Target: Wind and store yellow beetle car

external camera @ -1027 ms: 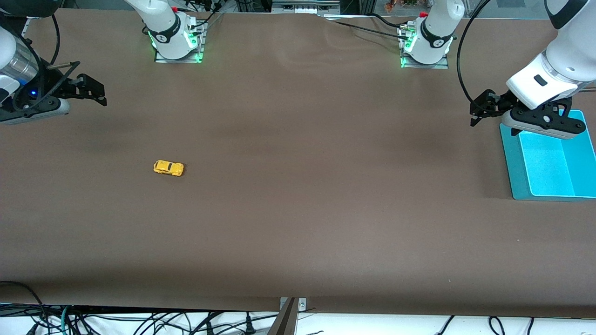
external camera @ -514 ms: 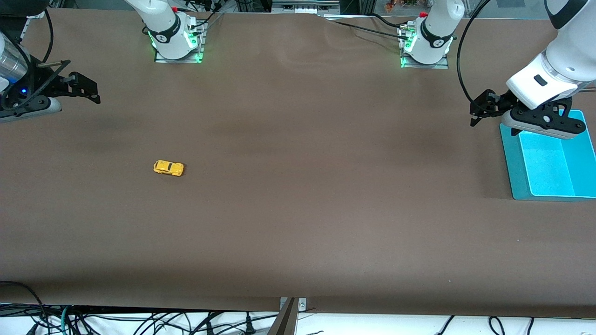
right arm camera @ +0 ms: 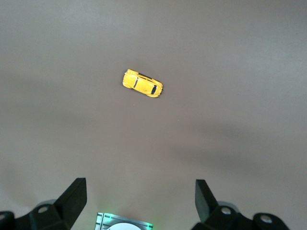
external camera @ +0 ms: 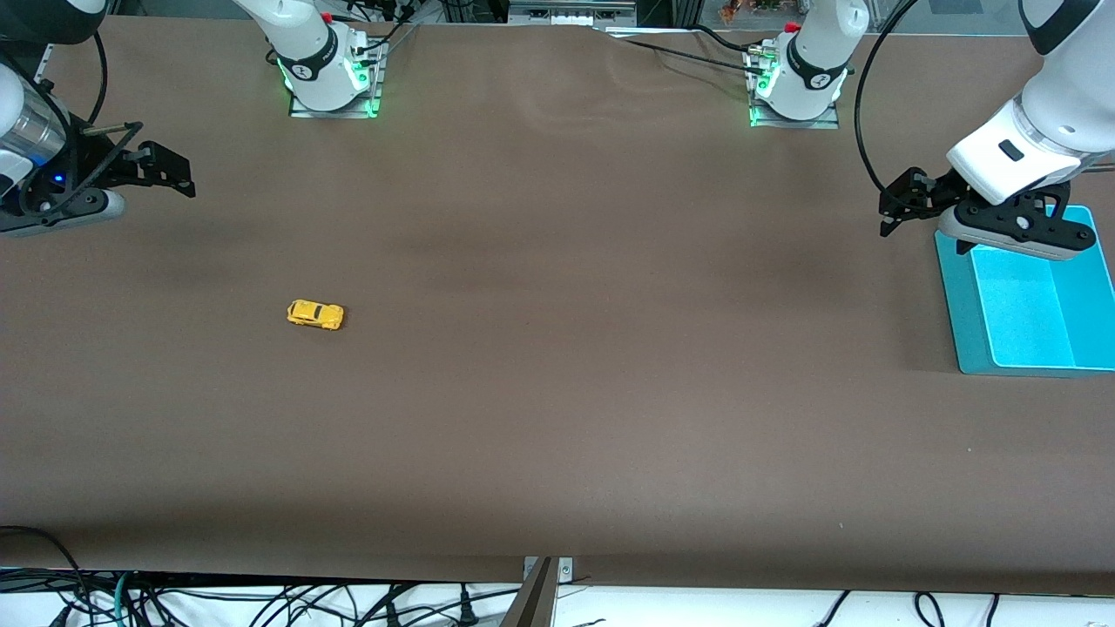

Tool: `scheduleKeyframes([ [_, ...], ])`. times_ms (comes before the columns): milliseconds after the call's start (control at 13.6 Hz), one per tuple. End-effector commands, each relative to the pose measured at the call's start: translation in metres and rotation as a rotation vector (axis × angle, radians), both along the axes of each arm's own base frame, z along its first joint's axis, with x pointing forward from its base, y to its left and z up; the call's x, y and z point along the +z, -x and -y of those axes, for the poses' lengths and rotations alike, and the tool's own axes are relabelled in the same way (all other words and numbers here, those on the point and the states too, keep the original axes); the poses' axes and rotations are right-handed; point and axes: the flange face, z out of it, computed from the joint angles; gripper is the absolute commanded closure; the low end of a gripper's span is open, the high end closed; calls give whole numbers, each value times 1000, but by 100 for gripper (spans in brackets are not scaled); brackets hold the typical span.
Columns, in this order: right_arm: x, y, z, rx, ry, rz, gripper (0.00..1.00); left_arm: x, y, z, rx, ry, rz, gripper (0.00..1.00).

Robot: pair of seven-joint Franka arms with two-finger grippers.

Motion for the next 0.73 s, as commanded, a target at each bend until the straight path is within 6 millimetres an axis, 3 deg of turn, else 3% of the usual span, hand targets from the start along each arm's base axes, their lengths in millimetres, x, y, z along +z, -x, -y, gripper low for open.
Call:
scheduleKeyframes([
  [0,-7,8,0,-1,7,15,0,6,2,0,5,-17,10,0],
  [367,-23,7,0,2,7,12,0,6,2,0,5,-17,10,0],
  [660,-93,16,-2,230,-25,-12,0,6,2,0,5,-17,10,0],
])
